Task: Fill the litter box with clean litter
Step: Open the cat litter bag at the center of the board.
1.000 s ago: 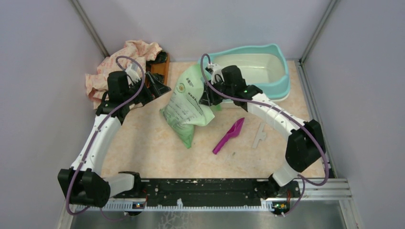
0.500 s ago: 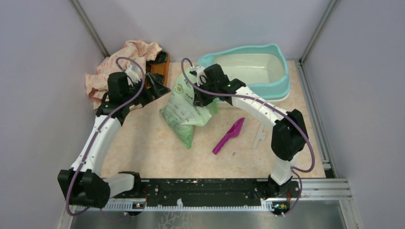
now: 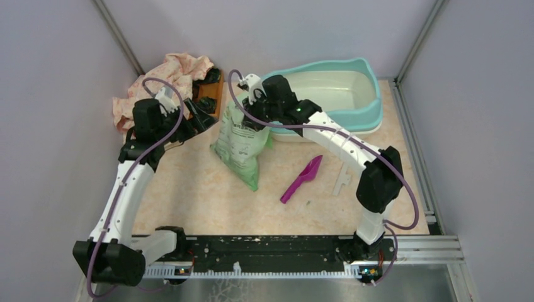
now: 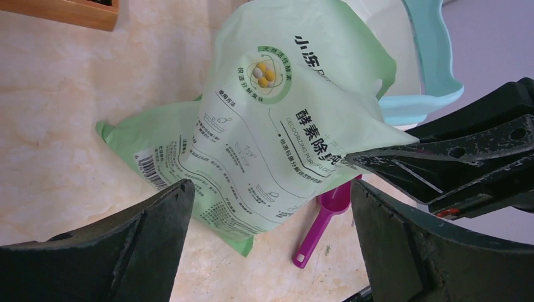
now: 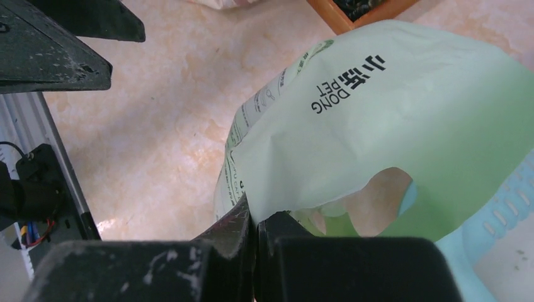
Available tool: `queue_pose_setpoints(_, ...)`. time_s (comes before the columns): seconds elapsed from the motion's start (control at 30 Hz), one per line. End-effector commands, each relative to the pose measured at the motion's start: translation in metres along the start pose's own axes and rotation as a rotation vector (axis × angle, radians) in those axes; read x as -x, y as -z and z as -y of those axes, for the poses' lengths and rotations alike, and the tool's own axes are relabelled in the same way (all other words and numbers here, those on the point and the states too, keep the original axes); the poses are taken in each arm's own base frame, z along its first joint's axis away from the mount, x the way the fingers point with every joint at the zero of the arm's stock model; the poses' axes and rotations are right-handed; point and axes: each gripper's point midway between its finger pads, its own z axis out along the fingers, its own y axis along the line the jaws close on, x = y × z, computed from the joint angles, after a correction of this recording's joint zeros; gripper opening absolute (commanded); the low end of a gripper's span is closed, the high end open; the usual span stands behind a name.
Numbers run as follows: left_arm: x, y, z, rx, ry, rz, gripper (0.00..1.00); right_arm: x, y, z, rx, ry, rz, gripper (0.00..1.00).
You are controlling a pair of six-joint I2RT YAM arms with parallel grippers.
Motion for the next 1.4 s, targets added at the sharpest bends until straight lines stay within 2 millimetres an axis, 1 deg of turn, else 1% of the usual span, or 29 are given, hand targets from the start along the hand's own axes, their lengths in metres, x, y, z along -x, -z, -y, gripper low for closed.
queue_pose_setpoints(0.0,0.010,0.015,-0.002,0.022,-0.031,0.040,0.99,0.107,0.023,-0.027,0.012,0.220,0.322,0.00)
queue_pose_setpoints(0.03,0.011,0.017,-0.003,0.027,-0.034,0.045,0.99,0.107,0.024,-0.036,0.010,0.256,0.322,0.00)
queue_pose_setpoints(0.1,0.012,0.020,-0.005,0.036,-0.036,0.058,0.99,0.097,0.023,-0.055,0.003,0.331,0.294,0.00)
queue_pose_setpoints(0.2,0.011,0.023,-0.009,0.050,-0.037,0.069,0.99,0.080,0.031,-0.096,-0.055,0.475,0.287,0.00)
queue_pose_setpoints(0.23,0.011,0.024,-0.011,0.054,-0.037,0.071,0.99,0.071,0.031,-0.110,-0.054,0.506,0.267,0.00)
queue_pose_setpoints(0.27,0.009,0.025,-0.012,0.058,-0.036,0.071,0.99,0.058,0.030,-0.126,-0.044,0.530,0.235,0.00)
queue_pose_setpoints(0.33,0.006,0.027,-0.015,0.066,-0.035,0.071,0.99,0.027,0.025,-0.142,-0.043,0.564,0.168,0.00)
queue_pose_setpoints(0.43,0.001,0.032,-0.019,0.080,-0.033,0.067,0.99,-0.018,0.017,-0.160,-0.035,0.589,0.079,0.00)
queue_pose_setpoints(0.5,0.000,0.038,-0.022,0.100,-0.038,0.072,0.99,-0.042,0.018,-0.174,-0.023,0.598,0.046,0.00)
queue_pose_setpoints(0.57,0.000,0.045,-0.023,0.118,-0.042,0.082,0.99,-0.061,0.019,-0.183,-0.019,0.580,0.027,0.00)
queue_pose_setpoints(0.63,-0.002,0.050,-0.024,0.131,-0.041,0.083,0.99,-0.081,0.019,-0.183,-0.014,0.544,0.001,0.00)
queue_pose_setpoints(0.7,-0.006,0.054,-0.024,0.134,-0.036,0.077,0.99,-0.091,0.019,-0.177,-0.035,0.513,0.000,0.00)
queue_pose_setpoints(0.8,-0.012,0.056,-0.025,0.134,-0.029,0.065,0.99,-0.092,0.021,-0.168,-0.056,0.485,0.002,0.00)
queue_pose_setpoints(0.97,-0.030,0.053,-0.035,0.155,0.006,0.001,0.99,-0.088,0.023,-0.153,-0.056,0.419,-0.003,0.00)
queue_pose_setpoints(1.03,-0.033,0.055,-0.036,0.160,0.013,0.002,0.99,-0.092,0.022,-0.150,-0.037,0.397,-0.013,0.08)
queue_pose_setpoints(1.1,-0.032,0.057,-0.037,0.163,0.014,0.017,0.99,-0.093,0.023,-0.154,0.000,0.389,-0.011,0.27)
queue_pose_setpoints(1.17,-0.030,0.058,-0.035,0.162,0.014,0.027,0.99,-0.090,0.028,-0.161,0.038,0.379,0.003,0.42)
queue_pose_setpoints(1.2,-0.029,0.057,-0.035,0.162,0.014,0.026,0.99,-0.087,0.031,-0.165,0.059,0.375,0.015,0.47)
queue_pose_setpoints(1.27,-0.029,0.054,-0.036,0.162,0.016,0.020,0.99,-0.079,0.039,-0.168,0.078,0.367,0.040,0.52)
queue_pose_setpoints(1.37,-0.029,0.050,-0.036,0.156,0.018,0.013,0.99,-0.068,0.050,-0.169,0.089,0.362,0.068,0.53)
